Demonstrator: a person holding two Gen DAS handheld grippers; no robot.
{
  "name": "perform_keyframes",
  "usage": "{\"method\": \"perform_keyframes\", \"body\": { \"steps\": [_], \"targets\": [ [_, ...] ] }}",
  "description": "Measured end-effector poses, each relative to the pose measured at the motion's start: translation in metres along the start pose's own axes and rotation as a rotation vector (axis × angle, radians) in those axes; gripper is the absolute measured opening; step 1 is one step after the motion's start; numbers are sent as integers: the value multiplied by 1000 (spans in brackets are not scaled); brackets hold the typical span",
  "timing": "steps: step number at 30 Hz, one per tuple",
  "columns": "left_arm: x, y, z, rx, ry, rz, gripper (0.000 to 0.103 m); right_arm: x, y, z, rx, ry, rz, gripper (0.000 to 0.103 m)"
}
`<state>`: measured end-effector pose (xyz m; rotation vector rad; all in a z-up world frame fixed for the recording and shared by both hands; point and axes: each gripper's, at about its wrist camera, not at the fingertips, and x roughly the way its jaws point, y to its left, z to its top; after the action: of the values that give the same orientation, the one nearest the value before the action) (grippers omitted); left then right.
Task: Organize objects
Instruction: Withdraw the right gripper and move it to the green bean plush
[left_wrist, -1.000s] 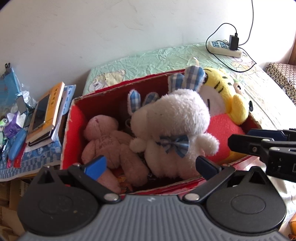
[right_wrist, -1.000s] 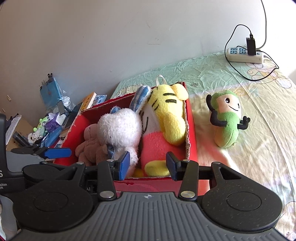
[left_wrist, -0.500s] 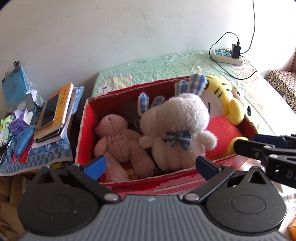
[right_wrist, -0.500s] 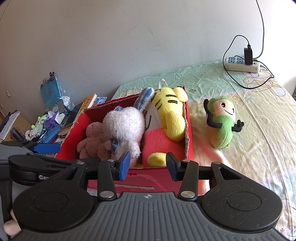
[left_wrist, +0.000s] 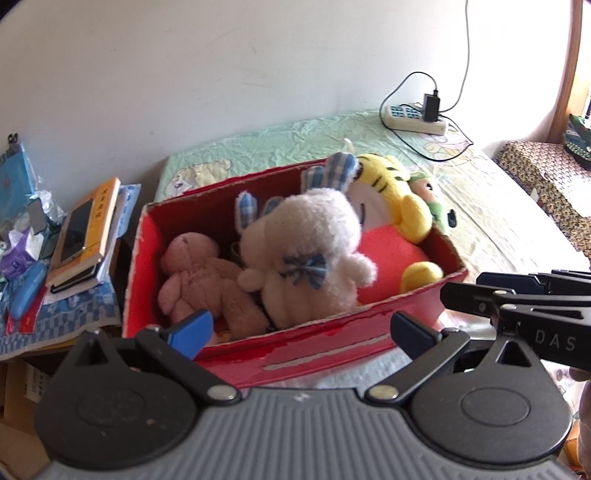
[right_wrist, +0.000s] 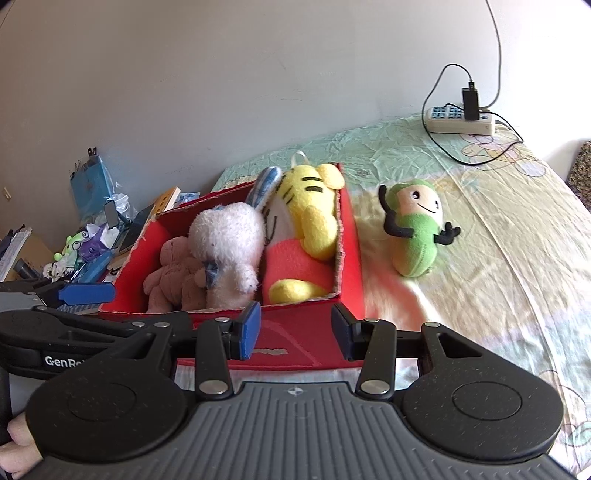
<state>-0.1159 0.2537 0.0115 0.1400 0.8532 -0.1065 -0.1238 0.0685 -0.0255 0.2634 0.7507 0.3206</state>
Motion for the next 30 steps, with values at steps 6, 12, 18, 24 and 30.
{"method": "perform_keyframes", "body": {
  "steps": [6,12,18,24,30],
  "targets": [
    [0,-23,2,55,-17,-28,102,-4,-19,-3,35,1,-21,46],
    [7,-40,11,58,-7,-23,102,-3,-39,0,30,21,-13,46],
    [12,-64,20,60,-3,2,102,-2,-64,7,32,49,0,46],
    [17,-92,31,53,6,6,102,-3,-94,16,30,72,14,46],
    [26,-121,39,51,19,7,102,-2,-123,19,30,117,27,46]
  ]
}}
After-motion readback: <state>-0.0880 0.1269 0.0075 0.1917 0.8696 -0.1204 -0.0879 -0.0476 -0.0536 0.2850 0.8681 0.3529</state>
